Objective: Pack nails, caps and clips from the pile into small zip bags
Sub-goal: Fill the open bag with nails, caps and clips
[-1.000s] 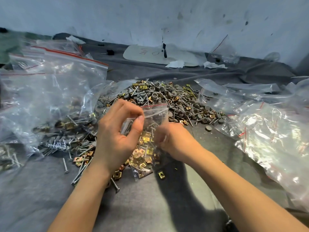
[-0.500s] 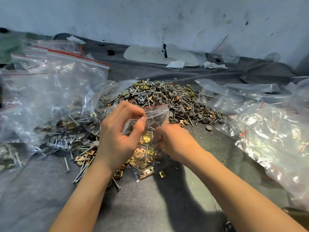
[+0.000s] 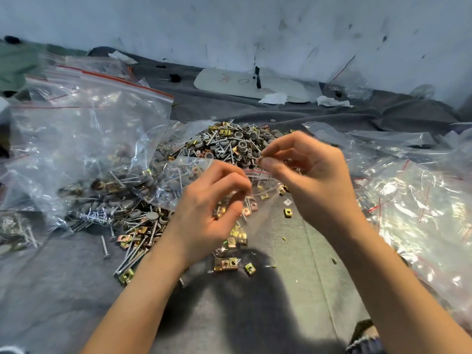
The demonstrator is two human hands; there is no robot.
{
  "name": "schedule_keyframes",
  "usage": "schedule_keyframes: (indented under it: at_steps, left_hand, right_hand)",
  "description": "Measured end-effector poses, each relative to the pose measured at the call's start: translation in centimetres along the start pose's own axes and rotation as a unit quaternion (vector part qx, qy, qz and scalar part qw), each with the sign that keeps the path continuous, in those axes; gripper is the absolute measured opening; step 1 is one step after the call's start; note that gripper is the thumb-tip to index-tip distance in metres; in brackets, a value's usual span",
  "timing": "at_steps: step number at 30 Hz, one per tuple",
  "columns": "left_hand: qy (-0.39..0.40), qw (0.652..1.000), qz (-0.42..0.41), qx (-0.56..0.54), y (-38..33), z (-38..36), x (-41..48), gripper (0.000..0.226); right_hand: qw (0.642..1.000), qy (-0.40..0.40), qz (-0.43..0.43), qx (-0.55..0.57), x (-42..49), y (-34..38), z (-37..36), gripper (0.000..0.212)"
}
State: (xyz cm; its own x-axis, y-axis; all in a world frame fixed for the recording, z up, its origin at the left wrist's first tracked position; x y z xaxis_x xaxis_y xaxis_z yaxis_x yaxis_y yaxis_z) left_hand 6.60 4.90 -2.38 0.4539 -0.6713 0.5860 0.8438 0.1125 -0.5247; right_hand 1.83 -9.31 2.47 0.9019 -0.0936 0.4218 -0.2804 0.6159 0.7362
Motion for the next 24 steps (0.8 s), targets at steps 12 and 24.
schedule_keyframes:
  at_steps: [12,24]
  left_hand:
    - [-0.101,0.993,0.038,-0.04,0.9,1.5,-0.4,0.013]
    - [-0.144,0.988,0.055,-0.013,1.5,2.4,-0.8,0.012]
  right_hand:
    - [0.976,0.05,-0.193,-0.084,-0.1,-5.9,0.9,0.015]
    - [0.908,0.265,-0.263,-0.192,-0.7,-6.6,-6.7,0.01]
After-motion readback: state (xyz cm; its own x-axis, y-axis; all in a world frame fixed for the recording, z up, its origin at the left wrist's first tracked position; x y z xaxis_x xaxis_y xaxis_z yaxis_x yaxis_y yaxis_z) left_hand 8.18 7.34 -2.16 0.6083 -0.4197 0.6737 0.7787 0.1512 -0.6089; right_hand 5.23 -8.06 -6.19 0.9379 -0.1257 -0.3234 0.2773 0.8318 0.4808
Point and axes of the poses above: each hand's wrist, its own x-axis towards the middle knuckle, its own z-axis out of the back of the hand, y = z × x, the point moved 5 cm from there along x, towards the middle knuckle, and after that the axes turned 10 degrees about y, right-handed, at the moved point
